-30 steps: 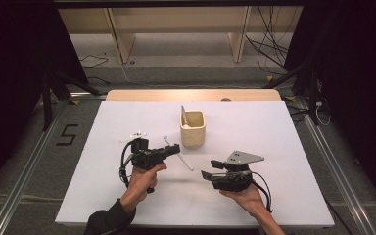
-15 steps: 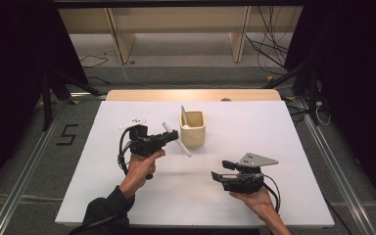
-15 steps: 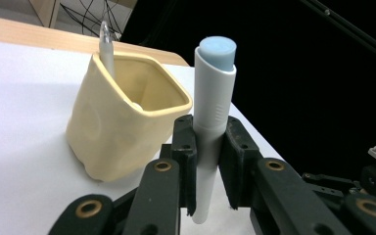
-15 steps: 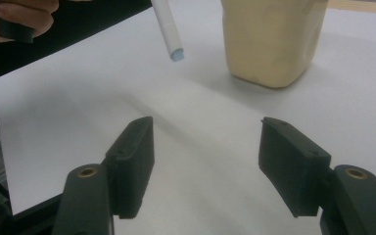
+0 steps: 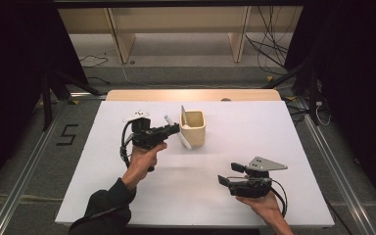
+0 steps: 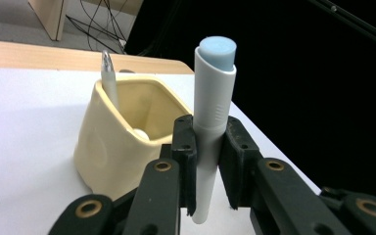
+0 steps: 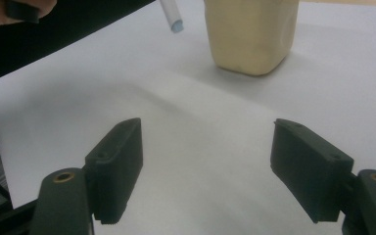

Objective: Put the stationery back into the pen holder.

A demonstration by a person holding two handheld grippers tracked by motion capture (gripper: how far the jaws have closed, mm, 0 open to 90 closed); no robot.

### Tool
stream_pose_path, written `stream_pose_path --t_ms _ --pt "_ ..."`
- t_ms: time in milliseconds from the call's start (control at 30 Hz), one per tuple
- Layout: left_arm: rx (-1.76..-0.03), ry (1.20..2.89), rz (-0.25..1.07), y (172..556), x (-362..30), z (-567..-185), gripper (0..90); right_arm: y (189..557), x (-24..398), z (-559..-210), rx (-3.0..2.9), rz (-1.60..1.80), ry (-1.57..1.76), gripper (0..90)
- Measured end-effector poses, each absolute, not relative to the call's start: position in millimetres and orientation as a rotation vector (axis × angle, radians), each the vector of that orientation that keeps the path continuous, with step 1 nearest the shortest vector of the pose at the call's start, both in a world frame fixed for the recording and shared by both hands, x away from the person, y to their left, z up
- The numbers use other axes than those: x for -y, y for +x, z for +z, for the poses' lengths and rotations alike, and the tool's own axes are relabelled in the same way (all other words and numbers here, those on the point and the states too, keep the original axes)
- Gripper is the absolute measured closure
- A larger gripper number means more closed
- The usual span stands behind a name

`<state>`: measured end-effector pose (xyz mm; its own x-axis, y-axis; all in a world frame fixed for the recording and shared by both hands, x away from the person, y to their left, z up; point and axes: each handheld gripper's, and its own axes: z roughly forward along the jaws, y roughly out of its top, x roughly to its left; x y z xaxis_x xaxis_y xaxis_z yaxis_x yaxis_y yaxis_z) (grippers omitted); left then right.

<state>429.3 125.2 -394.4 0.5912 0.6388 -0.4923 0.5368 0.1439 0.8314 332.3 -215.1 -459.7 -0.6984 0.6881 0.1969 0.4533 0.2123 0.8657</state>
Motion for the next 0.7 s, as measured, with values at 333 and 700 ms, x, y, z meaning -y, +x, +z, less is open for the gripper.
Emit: stream_pose_path --t_ms 333,700 --pt "-1.021 1.499 0.136 440.7 -119.9 -377.4 77.9 326.9 218.9 -460.3 -2.250 1.494 1.086 26.8" --pt "-1.032 1.460 0.170 457.8 -115.2 -363.8 77.9 321.7 222.6 -461.1 -2.246 1.510 1.066 25.9"
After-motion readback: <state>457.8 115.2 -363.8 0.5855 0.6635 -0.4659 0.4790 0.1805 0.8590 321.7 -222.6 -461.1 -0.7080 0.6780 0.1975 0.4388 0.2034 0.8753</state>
